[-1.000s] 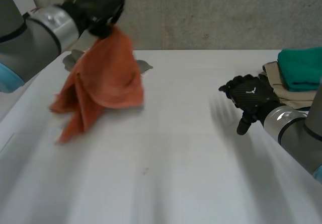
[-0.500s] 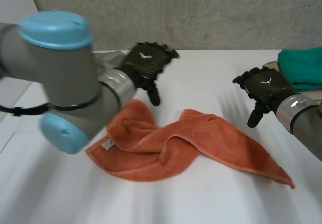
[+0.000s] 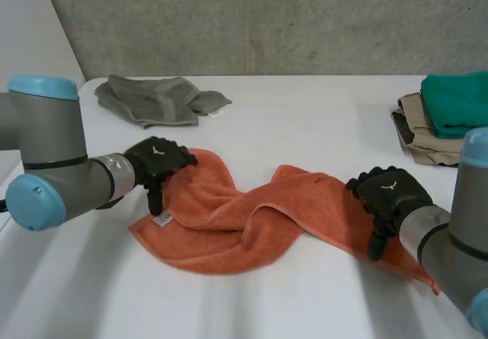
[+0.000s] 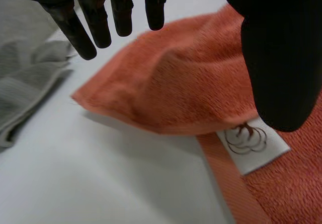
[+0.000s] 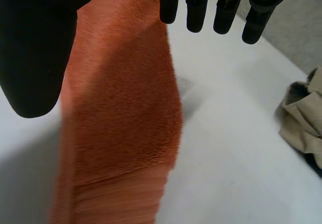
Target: Fold the laundry.
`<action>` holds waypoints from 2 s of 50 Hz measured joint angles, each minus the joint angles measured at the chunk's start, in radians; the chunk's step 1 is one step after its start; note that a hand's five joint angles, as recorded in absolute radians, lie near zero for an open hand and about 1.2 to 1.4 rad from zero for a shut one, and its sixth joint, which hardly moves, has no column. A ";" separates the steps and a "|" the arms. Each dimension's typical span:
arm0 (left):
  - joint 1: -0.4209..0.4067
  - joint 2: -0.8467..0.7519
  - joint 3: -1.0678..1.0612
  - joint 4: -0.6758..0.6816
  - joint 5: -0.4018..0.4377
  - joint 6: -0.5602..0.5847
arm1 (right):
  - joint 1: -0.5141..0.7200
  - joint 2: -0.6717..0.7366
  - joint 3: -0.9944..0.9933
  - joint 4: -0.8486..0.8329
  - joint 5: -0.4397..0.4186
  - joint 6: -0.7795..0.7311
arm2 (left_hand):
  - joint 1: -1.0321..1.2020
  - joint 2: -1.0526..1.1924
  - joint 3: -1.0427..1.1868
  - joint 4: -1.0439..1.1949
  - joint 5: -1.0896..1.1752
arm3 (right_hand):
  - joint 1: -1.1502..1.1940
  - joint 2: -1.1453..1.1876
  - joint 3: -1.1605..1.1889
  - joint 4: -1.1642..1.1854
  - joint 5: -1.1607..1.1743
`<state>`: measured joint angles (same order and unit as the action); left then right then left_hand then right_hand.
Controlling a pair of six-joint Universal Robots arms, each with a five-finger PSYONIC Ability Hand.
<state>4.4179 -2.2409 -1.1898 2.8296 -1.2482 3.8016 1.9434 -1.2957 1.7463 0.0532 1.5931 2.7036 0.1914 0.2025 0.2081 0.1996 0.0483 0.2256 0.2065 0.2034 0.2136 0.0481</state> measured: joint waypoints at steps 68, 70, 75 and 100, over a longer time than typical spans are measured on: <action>-0.093 0.083 -0.046 0.221 -0.213 -0.251 | -0.216 0.041 -0.107 0.151 -0.374 -0.427 | 0.268 0.291 0.296 0.296 0.271 | 0.169 0.205 0.191 0.166 0.137; -0.086 0.110 -0.051 0.216 -0.219 -0.244 | -0.207 0.006 -0.126 0.153 -0.365 -0.390 | 0.214 0.209 0.203 0.204 0.180 | 0.161 0.204 0.177 0.155 0.122; -0.042 0.197 -0.095 0.207 -0.243 -0.237 | -0.181 -0.042 -0.206 0.155 -0.376 -0.293 | 0.150 0.129 0.122 0.126 0.094 | 0.139 0.204 0.144 0.136 0.098; 0.152 0.222 -0.351 0.171 -0.130 -0.402 | 0.043 0.560 -0.862 0.158 -0.502 -0.437 | 0.102 0.067 0.069 0.066 0.035 | 0.180 0.206 0.201 0.187 0.195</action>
<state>4.5699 -2.0190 -1.5410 3.0005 -1.3784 3.3993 1.9861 -0.7362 0.8846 0.2115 1.0911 2.2662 0.2929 0.2695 0.2768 0.2660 0.0835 0.4055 0.4128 0.4041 0.4008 0.2431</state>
